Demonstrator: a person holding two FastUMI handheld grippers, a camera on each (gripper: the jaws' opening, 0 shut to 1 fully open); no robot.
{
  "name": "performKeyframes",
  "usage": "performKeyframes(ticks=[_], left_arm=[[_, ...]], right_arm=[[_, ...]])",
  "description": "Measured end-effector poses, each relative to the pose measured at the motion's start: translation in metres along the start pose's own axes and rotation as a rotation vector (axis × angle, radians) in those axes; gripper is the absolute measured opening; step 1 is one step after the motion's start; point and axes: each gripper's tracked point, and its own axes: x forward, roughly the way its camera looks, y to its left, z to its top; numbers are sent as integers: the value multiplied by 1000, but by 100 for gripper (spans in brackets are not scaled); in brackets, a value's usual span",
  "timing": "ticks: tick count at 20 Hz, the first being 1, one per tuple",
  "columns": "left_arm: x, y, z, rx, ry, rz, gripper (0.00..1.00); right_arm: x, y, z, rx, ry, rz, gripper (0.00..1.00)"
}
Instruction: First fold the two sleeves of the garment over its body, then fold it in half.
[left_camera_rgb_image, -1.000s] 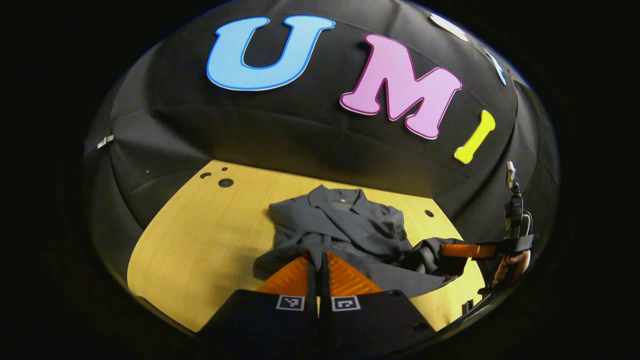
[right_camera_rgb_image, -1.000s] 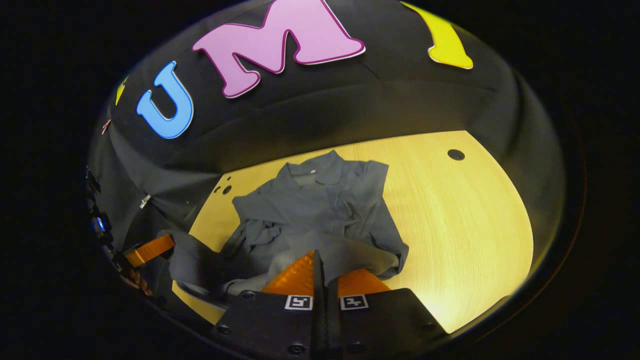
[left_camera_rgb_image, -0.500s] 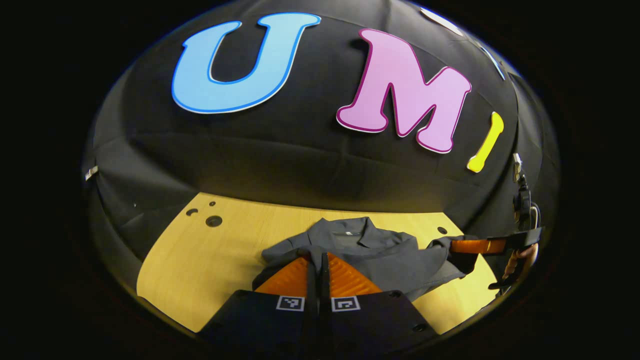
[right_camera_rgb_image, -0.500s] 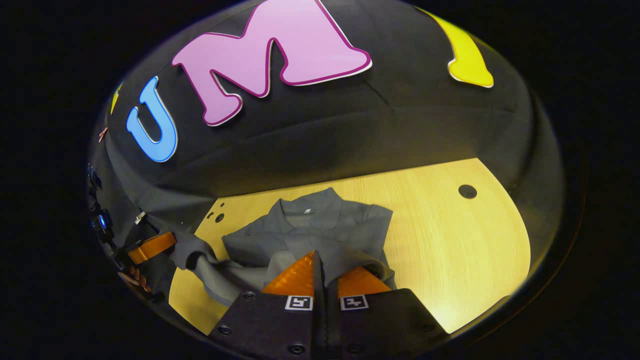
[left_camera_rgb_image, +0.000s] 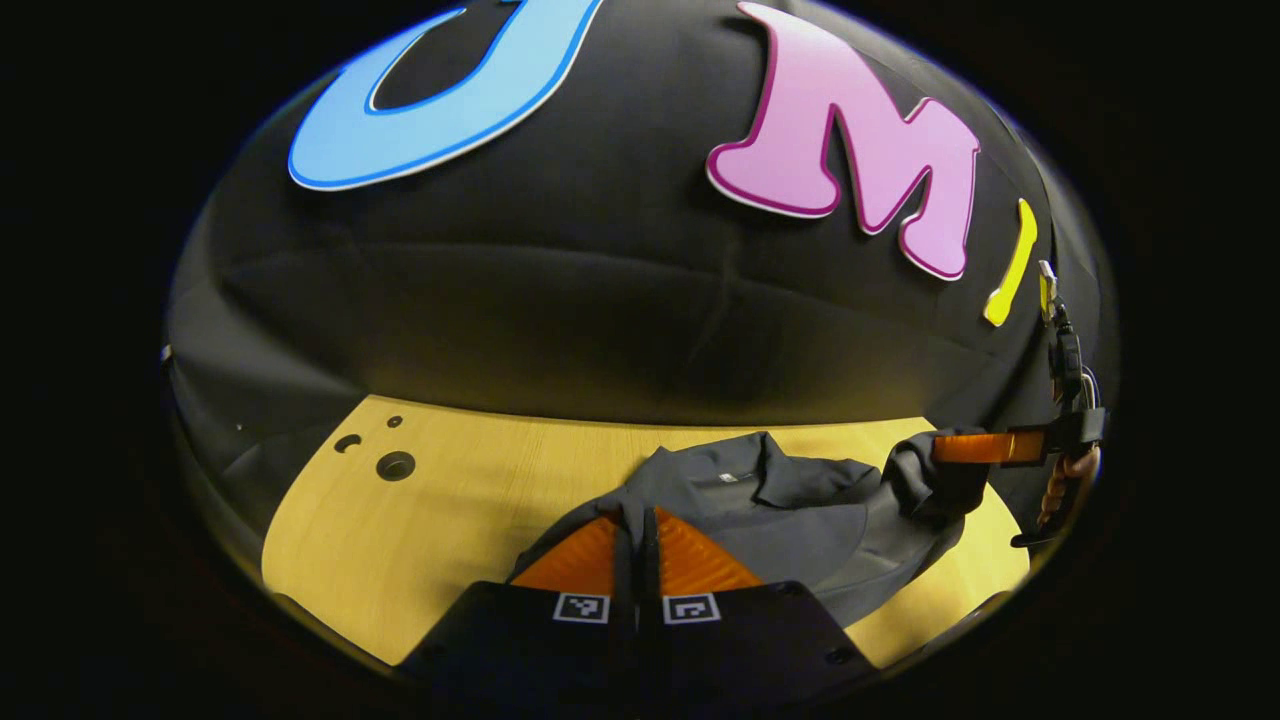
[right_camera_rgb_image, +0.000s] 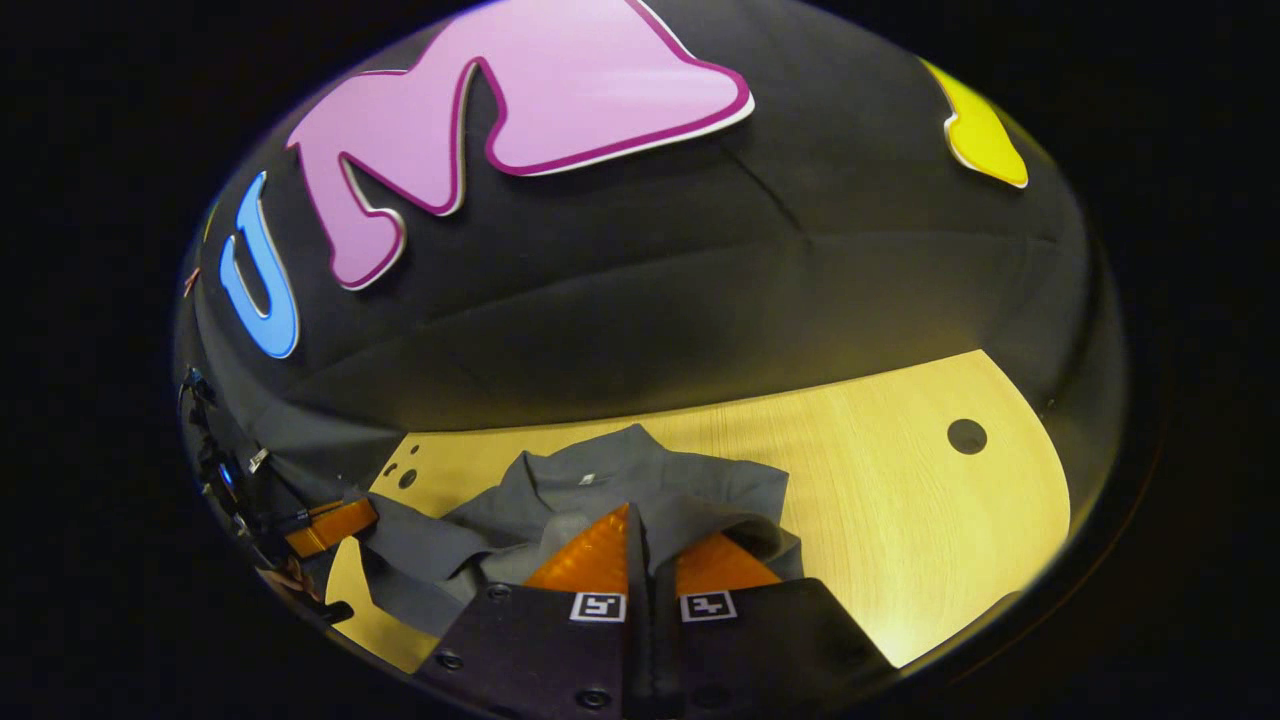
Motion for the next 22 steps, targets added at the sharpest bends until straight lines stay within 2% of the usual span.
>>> performKeyframes(ticks=[2, 4, 5, 6, 8, 9, 11, 13, 14, 15, 18, 22], left_arm=[[16, 9, -2, -57, 2, 19, 6], [27, 25, -6, -73, 21, 69, 10], [29, 27, -7, -66, 29, 78, 17], [28, 26, -7, -56, 31, 85, 27], [22, 28, 0, -27, 19, 116, 55], [20, 31, 4, -11, 9, 132, 69], [-4, 26, 23, 0, -25, 149, 97], [-24, 22, 35, -1, -52, 146, 96], [-36, 20, 42, -1, -67, 144, 92], [-50, 20, 50, -2, -85, 146, 96], [-90, 15, 69, -16, -145, 142, 96], [-156, 16, 78, 80, -210, 175, 96]], right_arm=[[16, -7, -3, 27, 18, -19, 5], [25, -15, -1, 105, 31, -35, 7], [29, -17, 2, 148, 30, -36, 27], [28, -19, 3, 188, 34, -38, 43], [25, -22, 8, 225, 24, -40, 74], [22, -26, 11, 215, 9, -50, 75], [-1, -31, 13, 168, -14, -72, 99], [-19, -29, 12, 133, -34, -85, 98], [-28, -29, 13, 115, -49, -95, 99], [-38, -30, 14, 96, -64, -106, 99], [-76, -22, 16, 43, -106, -129, 98], [-133, -8, 25, 2, -198, -143, 98]])
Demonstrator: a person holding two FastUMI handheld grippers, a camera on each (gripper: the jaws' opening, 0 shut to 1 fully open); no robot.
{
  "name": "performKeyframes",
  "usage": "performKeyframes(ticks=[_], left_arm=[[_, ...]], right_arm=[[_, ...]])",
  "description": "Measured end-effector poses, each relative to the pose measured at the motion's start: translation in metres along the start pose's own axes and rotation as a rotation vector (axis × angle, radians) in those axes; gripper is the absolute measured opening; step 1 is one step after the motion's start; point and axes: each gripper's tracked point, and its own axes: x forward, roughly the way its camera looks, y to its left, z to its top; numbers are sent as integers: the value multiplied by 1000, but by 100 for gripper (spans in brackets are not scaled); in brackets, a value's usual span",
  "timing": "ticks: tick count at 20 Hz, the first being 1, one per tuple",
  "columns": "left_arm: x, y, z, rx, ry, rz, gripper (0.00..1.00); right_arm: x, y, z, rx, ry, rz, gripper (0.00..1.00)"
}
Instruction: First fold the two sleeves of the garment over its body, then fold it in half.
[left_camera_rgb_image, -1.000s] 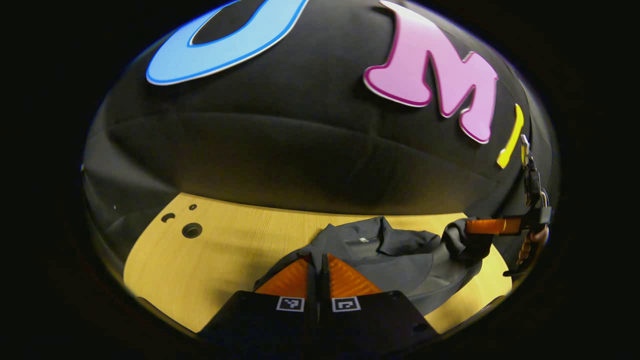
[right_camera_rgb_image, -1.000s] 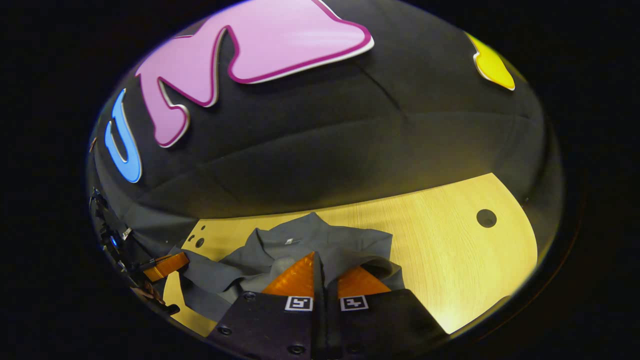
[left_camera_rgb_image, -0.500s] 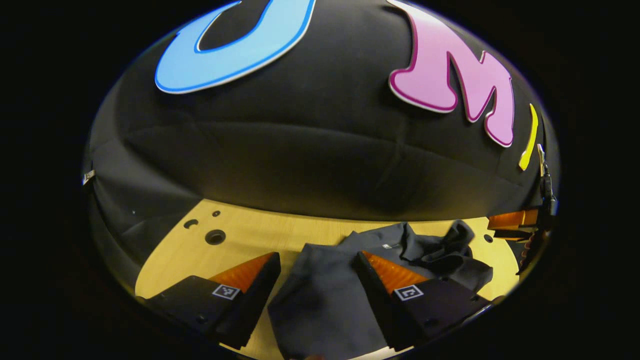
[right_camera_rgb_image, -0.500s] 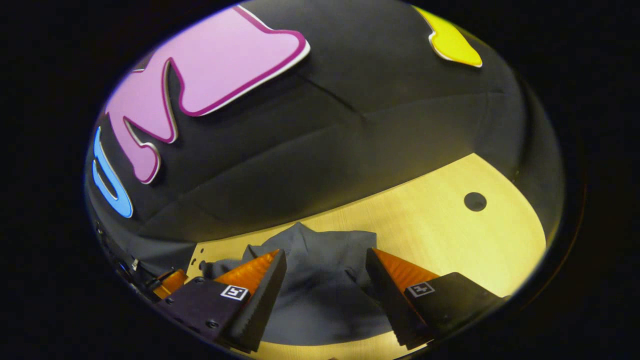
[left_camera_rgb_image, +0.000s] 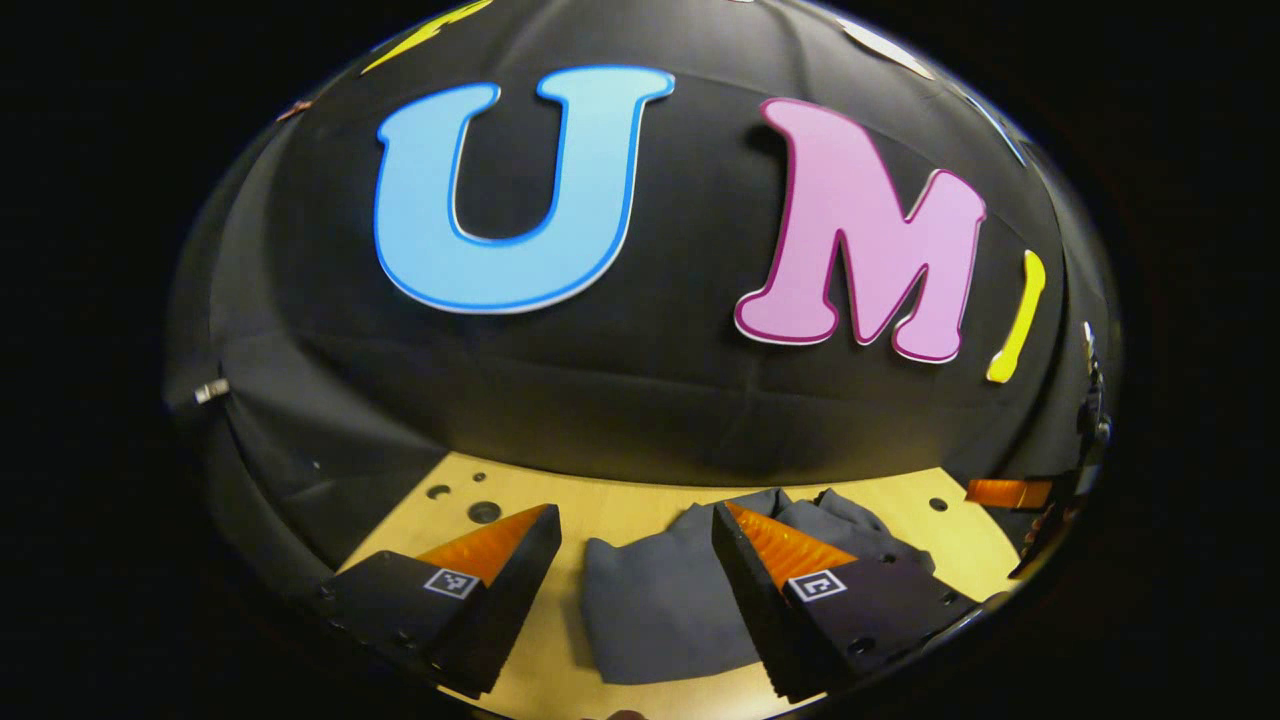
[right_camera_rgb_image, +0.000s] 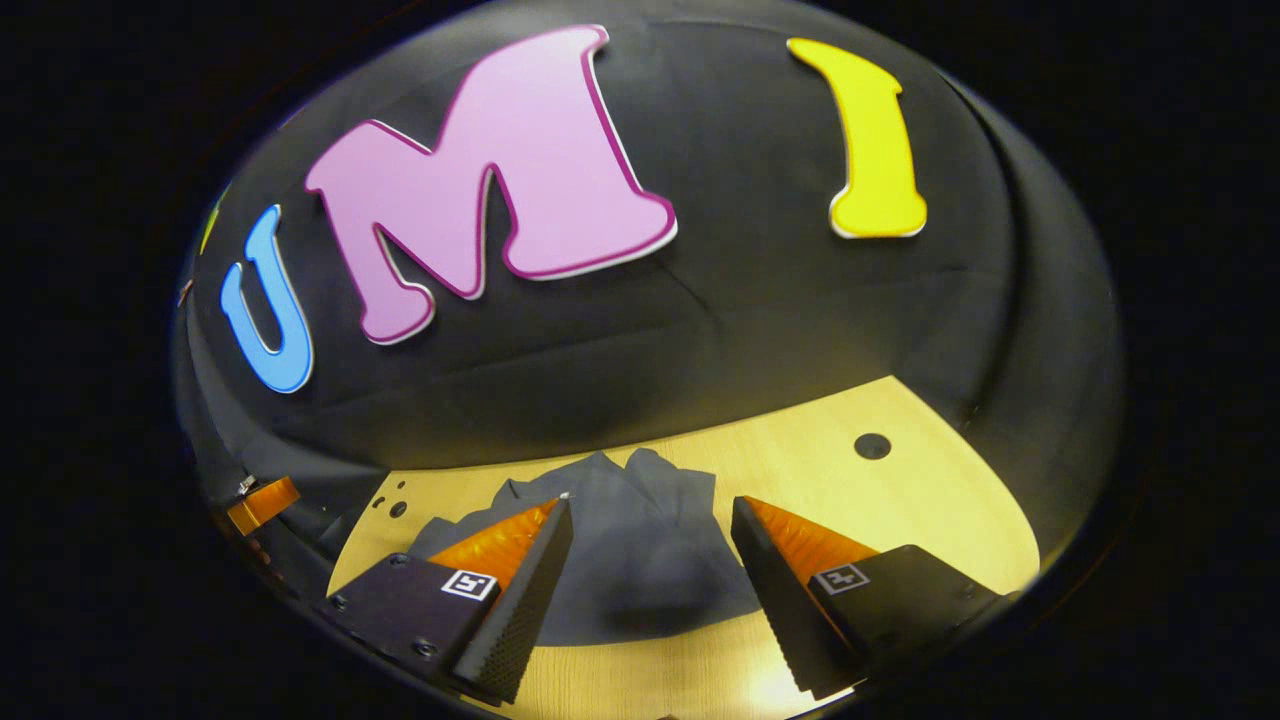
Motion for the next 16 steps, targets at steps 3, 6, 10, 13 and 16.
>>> performKeyframes(ticks=[3, 6, 10, 13, 16], left_arm=[[-53, -10, 13, 23, -65, -22, 96], [-102, -26, 7, 6, -93, -36, 96], [-158, -42, -9, 5, -150, -66, 95], [-191, -33, -36, 2, -145, -40, 96], [-219, -20, -62, -17, -126, -29, 96]], right_arm=[[-47, 2, 18, -39, -94, -26, 98], [-90, 8, 13, -86, -128, -40, 98], [-146, 19, -6, -101, -172, -45, 98], [-184, 26, -37, -79, -165, -30, 98], [-217, 26, -65, -111, -148, -33, 98]])
